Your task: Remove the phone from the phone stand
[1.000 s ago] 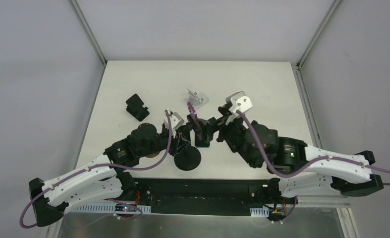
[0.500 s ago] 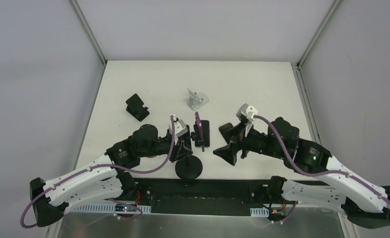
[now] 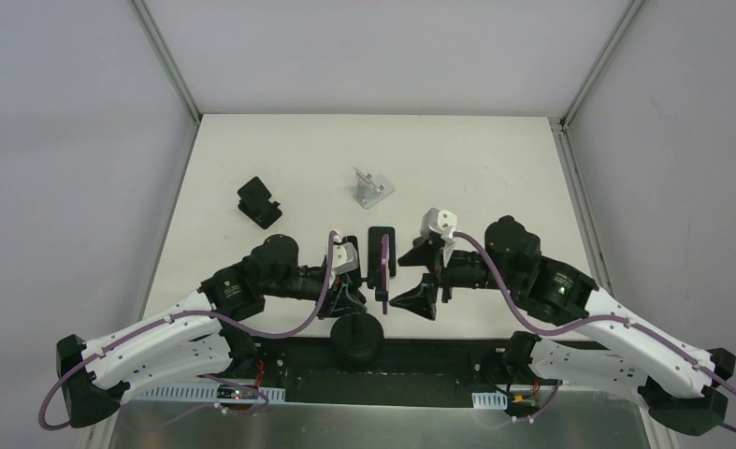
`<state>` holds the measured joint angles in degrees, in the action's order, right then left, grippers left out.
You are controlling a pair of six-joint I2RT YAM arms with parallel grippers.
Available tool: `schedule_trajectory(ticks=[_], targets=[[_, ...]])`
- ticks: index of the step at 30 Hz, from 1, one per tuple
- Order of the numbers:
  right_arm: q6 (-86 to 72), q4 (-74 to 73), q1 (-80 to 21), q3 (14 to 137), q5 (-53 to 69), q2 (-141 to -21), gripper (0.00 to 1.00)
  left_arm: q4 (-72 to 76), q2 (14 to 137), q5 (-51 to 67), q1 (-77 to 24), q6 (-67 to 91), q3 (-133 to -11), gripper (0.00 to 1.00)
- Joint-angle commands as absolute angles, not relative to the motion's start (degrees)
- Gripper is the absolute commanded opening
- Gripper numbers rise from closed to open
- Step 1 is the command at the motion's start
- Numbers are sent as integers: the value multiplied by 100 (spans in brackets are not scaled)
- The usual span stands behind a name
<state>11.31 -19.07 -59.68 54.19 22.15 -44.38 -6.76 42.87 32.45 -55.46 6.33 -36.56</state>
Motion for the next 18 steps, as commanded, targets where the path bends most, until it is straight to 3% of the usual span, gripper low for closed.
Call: schedule_trajectory(ticks=[1, 18], targets=[[1263, -1305, -5810, 5647, 2305, -4736, 87, 26, 4174, 3562, -5563, 472, -3851, 0], [638, -491, -5385, 5742, 3586, -5170, 90, 26, 4153, 3853, -5564, 345, -3866, 0]])
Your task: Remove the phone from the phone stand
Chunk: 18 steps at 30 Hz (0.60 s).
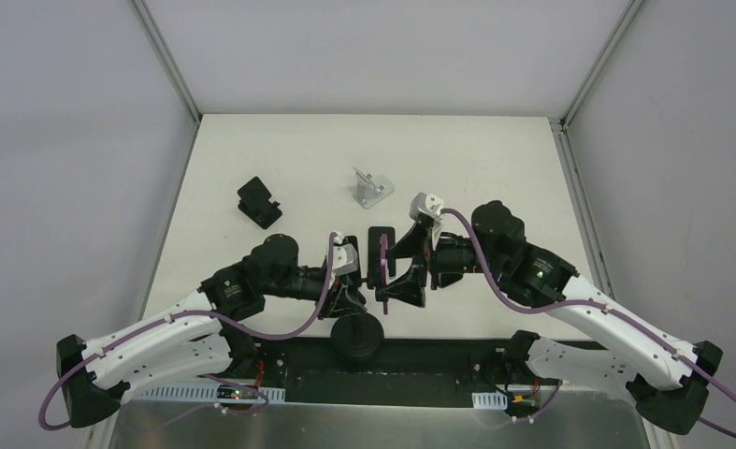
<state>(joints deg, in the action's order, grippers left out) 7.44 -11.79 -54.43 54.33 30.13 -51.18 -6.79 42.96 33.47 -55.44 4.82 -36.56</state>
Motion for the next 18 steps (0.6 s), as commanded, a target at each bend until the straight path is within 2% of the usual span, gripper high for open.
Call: schedule_trajectory(ticks=[1, 18], targets=[[641, -492, -5373, 5768, 3614, -5191, 90, -86, 4156, 3875, -5559, 343, -3867, 0], [487, -477, -5269, 5917, 3625, -5459, 86, -165, 4079, 3663, -5560, 249, -3766, 0]])
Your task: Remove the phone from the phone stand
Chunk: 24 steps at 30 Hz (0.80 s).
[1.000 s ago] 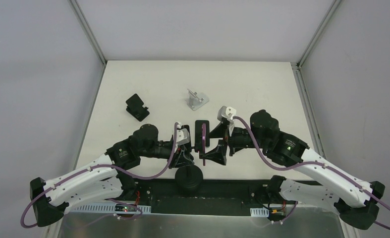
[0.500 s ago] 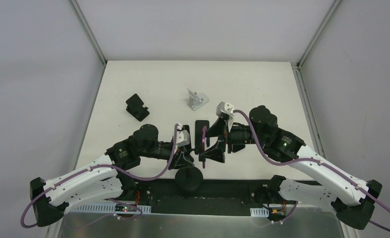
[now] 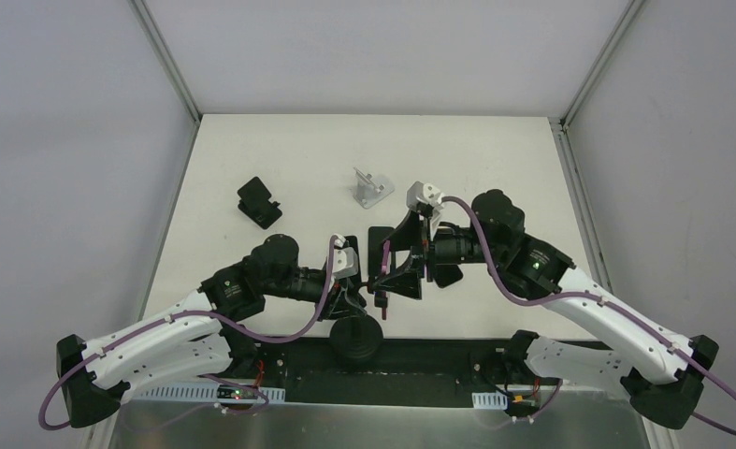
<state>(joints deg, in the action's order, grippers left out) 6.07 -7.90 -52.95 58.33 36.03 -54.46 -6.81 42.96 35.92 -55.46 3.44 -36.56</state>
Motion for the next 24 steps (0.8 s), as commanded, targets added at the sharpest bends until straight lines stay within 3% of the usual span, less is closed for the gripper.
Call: schedule_trajectory(ticks=[1, 9, 18, 24], targets=[[473, -470, -5273, 5878, 3610, -5461, 87, -171, 4033, 3610, -5563, 234, -3751, 0], [349, -267, -5269, 5591, 3557, -5455, 87, -190, 3854, 3253, -5563, 124, -3640, 0], [249, -54, -5271, 5586, 3725, -5628, 80, -204, 3937, 3202, -5558, 141, -3665, 0], [194, -27, -5269, 5515, 3813, -5682, 83, -210, 3922, 3081, -5559, 124, -3673, 0]])
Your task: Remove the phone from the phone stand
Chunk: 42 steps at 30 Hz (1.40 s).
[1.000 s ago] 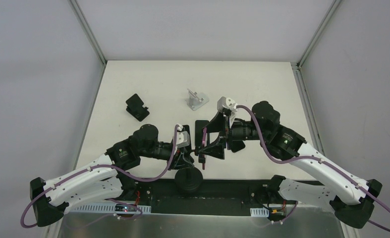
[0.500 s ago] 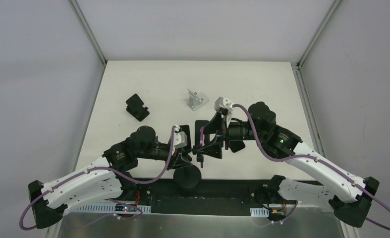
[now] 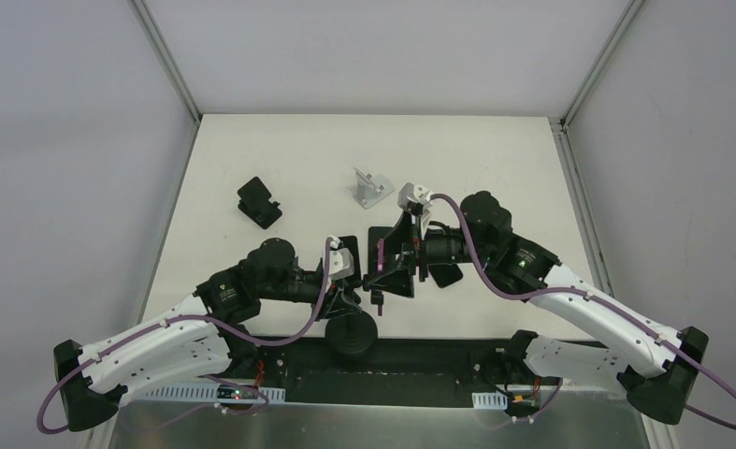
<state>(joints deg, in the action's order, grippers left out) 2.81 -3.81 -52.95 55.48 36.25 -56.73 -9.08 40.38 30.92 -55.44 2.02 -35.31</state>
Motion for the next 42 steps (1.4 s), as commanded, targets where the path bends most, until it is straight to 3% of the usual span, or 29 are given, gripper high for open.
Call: schedule_trajectory(ticks=[1, 9, 15, 17, 20, 25, 27, 28, 37, 42], targets=[[193, -26, -5273, 5499, 3829, -5672, 83, -207, 3919, 3053, -5559, 117, -3671, 0], [242, -41, -5273, 5434, 3949, -5643, 75, -216, 3829, 2784, -5562, 97, -3682, 0], [426, -59, -5269, 5477, 4247, -5684, 56, -215, 3813, 2570, -5557, 116, -3687, 0], [495, -76, -5268, 5527, 4444, -5709, 45, -216, 3813, 2398, -5560, 158, -3691, 0], [623, -257, -5282, 5674, 4411, -5775, 21, -215, 3768, 2208, -5563, 187, -3680, 18], [809, -234, -5279, 5742, 4220, -5789, 17, -215, 3692, 1979, -5563, 185, -3683, 47], [911, -117, -5280, 5744, 4164, -5770, 0, -214, 3675, 1943, -5560, 189, -3689, 83], [942, -70, -5282, 5748, 4048, -5766, 0, -211, 3674, 1949, -5559, 208, -3691, 97], [1337, 300, -5281, 5685, 3735, -5769, 0, -209, 3629, 2800, -5559, 53, -3597, 99], [1562, 653, -5282, 5671, 3497, -5944, 0, -217, 3256, 2428, -5562, -148, -3392, 99]])
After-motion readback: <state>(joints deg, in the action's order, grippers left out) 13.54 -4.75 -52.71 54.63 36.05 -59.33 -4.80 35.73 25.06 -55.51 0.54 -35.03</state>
